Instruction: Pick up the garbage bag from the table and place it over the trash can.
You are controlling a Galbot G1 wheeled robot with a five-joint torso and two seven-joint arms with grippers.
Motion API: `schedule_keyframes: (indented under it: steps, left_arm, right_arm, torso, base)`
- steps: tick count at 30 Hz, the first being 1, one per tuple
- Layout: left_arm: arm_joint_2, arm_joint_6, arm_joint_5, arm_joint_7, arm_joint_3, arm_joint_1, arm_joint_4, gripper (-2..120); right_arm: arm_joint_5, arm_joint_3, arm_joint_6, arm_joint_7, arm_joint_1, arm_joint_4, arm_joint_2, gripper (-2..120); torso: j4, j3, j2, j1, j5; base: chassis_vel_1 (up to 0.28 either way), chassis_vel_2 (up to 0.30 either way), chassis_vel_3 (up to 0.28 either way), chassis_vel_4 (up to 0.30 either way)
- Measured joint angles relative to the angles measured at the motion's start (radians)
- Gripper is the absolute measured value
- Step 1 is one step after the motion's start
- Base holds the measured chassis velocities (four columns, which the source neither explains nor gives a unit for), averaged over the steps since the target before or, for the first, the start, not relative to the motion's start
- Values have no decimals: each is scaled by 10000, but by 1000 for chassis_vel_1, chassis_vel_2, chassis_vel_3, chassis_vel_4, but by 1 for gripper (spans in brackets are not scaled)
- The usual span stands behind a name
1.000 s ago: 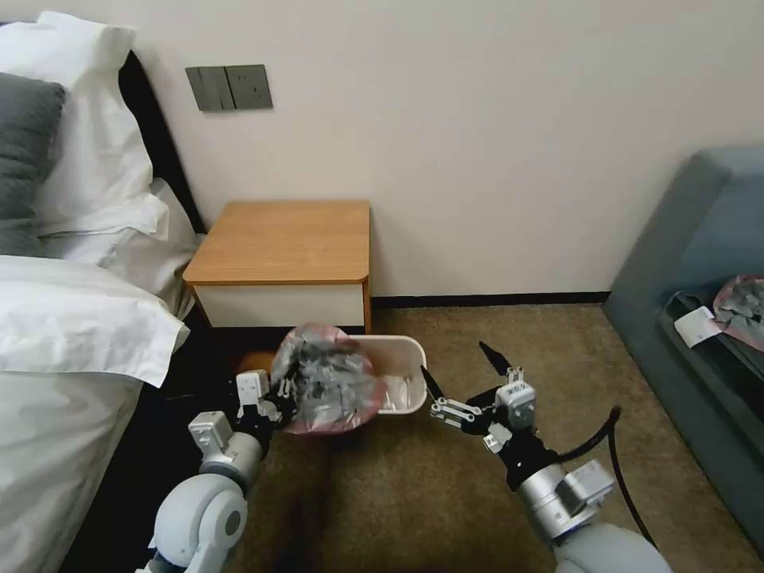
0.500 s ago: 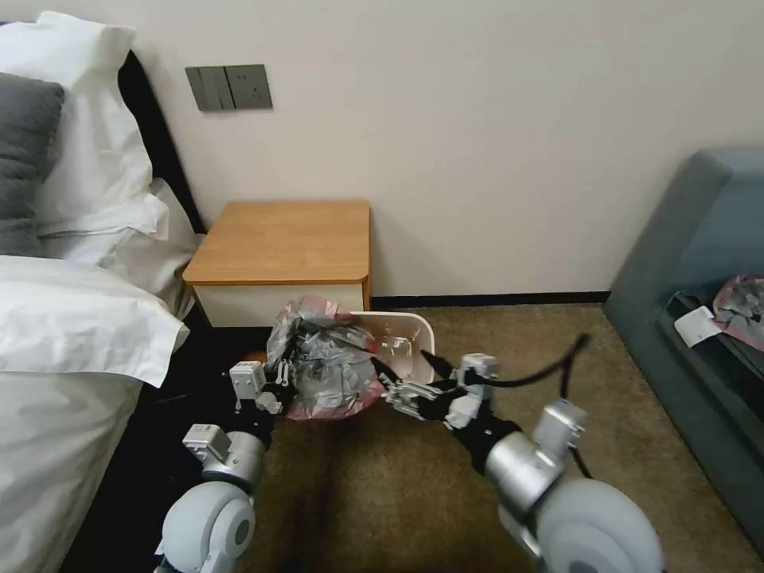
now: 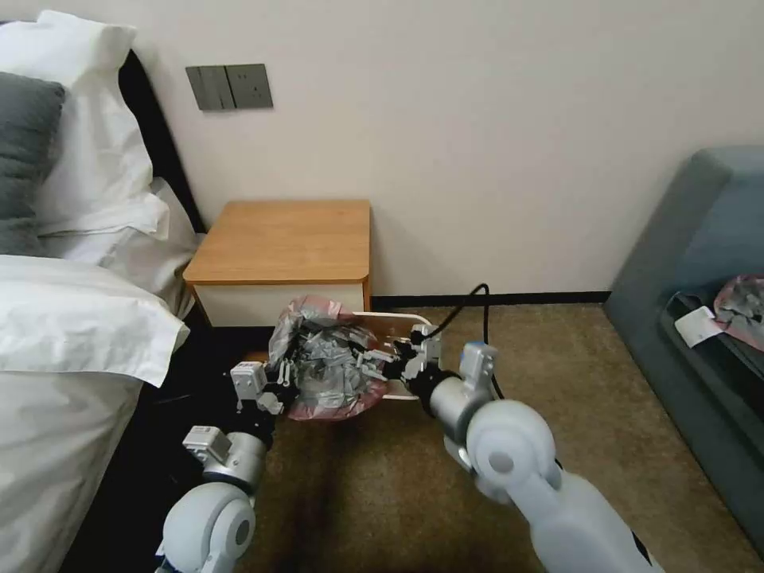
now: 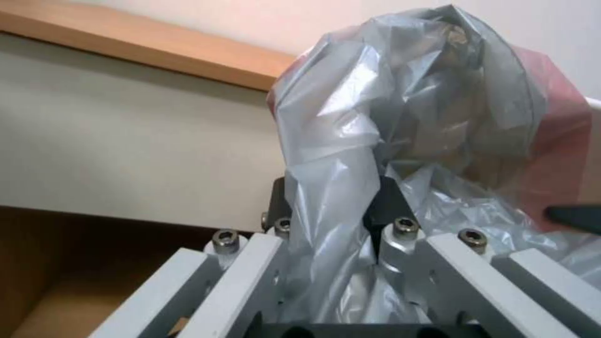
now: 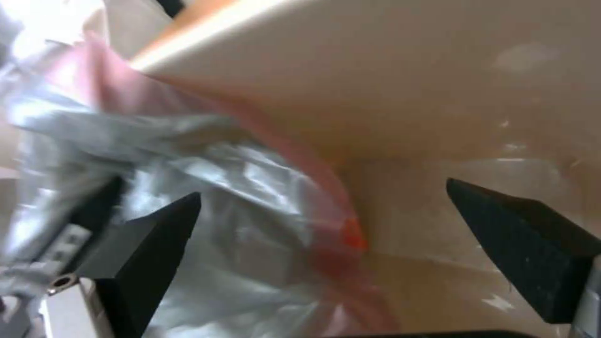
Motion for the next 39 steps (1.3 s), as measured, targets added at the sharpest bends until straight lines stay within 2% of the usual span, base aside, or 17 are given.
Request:
schedule_keyframes:
  steps: [14,16,17,25,26,30,32,39]
  left_arm:
    - [-31,11,16,32,18,87,-87,10]
    - [-27,11,16,32,13,84,-87,10]
    - [-27,11,16,32,13,84,-87,10]
    - [-57,48,-24,-18,23,-10,-47,10]
    - [-57,48,-24,-18,23,-10,-47,10]
    - [-60,54,-52,-34,23,-7,-39,10]
    - [-60,60,-52,-36,24,-6,-39,10]
    - [-69,76,-57,-44,36,-17,-35,10]
  right_arm:
    - [-200,-399,104,-61,512,-554,279,99]
    - [-287,-415,171,-129,493,-589,267,92]
    - [-287,-415,171,-129,493,-589,267,92]
    - [-489,-477,264,-314,413,-661,274,60]
    - [-489,-477,264,-314,413,-661,274,60]
    - [-607,-497,296,-389,409,-715,274,39]
    - [-628,-499,301,-399,411,-721,275,37]
    - [-855,-505,376,-492,385,-764,280,10]
  torso:
    - [0,-1,0,0,0]
    - [0,-1,0,0,0]
    - [0,-1,0,0,0]
    - [0,-1,0,0,1]
    - [0,-1,0,0,1]
    - [0,-1,0,0,0]
    - [0,-1,0,1,0]
    - [0,-1,0,0,0]
  base:
    - [0,0,0,0]
    - [0,0,0,0]
    - [0,0,0,0]
    - [0,0,0,0]
    - [0,0,0,0]
    - [0,0,0,0]
    - [0,0,0,0]
    - [0,0,0,0]
